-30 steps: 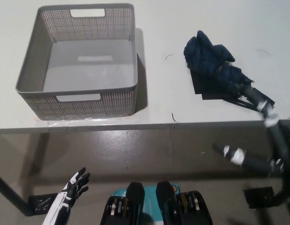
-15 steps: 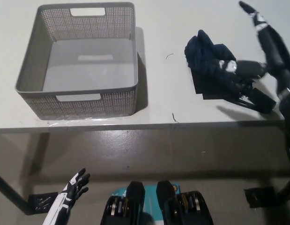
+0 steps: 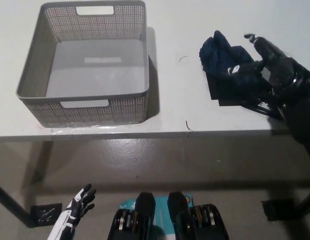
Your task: Use the right hand to pick up a umbrella on the right side and place it into a container on the lft side
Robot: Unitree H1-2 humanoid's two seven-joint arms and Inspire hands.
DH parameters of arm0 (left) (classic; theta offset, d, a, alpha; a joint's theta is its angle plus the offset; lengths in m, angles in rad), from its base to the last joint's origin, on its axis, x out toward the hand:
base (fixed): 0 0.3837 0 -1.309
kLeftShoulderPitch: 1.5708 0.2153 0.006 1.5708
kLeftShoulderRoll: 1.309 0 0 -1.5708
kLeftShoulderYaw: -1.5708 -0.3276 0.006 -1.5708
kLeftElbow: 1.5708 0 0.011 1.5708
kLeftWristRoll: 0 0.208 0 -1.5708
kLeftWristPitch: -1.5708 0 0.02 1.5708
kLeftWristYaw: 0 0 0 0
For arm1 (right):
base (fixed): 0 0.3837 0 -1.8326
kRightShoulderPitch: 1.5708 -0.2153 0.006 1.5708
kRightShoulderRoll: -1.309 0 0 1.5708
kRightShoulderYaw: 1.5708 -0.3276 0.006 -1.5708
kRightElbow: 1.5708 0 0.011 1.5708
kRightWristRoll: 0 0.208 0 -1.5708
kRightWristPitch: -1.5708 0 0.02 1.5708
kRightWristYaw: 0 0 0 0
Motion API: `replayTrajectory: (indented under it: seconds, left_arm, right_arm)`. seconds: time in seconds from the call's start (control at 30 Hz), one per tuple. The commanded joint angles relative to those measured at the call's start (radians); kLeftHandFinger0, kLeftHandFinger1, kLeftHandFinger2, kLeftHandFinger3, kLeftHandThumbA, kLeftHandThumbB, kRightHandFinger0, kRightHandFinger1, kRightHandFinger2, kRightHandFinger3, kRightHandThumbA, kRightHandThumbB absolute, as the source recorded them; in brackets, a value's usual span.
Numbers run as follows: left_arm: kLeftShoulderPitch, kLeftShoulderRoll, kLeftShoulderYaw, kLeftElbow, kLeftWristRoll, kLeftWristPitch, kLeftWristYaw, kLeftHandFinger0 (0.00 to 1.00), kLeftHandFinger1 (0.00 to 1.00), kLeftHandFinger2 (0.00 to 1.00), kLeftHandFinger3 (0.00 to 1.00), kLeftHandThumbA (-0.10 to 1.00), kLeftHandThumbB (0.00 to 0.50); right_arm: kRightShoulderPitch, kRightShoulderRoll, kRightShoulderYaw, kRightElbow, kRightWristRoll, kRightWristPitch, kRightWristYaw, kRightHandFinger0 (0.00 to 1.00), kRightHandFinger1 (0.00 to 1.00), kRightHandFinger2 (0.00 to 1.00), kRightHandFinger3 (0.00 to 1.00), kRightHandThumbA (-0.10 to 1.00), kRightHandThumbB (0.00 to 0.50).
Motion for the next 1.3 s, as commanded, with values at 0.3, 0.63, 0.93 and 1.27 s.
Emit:
replayTrajectory:
  seconds: [0.3, 0.63, 0.93, 1.27]
  left_arm:
    - [-0.002, 0.014, -0.001, -0.037, -0.002, -0.045, -0.029, 1.00, 1.00, 1.00, 1.00, 1.00, 0.053]
    - [-0.022, 0.015, 0.003, -0.040, -0.008, -0.036, -0.037, 1.00, 1.00, 1.00, 1.00, 1.00, 0.043]
    - [-0.029, 0.016, 0.009, -0.051, -0.009, -0.028, -0.037, 1.00, 1.00, 1.00, 1.00, 1.00, 0.043]
    - [-0.020, 0.022, 0.005, -0.042, -0.002, -0.037, -0.044, 1.00, 1.00, 1.00, 1.00, 1.00, 0.048]
  right_arm:
    - [-0.116, 0.056, 0.087, 0.318, -0.016, -0.106, -0.063, 1.00, 1.00, 1.00, 1.00, 1.00, 0.500]
    - [-0.075, 0.129, 0.128, 0.432, -0.012, -0.143, -0.077, 1.00, 1.00, 1.00, 1.00, 0.89, 0.500]
    - [0.015, 0.153, 0.062, 0.460, 0.022, -0.284, -0.465, 0.01, 0.06, 0.22, 0.37, -0.10, 0.196]
    - [-0.015, 0.125, 0.015, 0.414, 0.018, -0.408, -0.603, 0.00, 0.29, 0.73, 0.78, -0.10, 0.187]
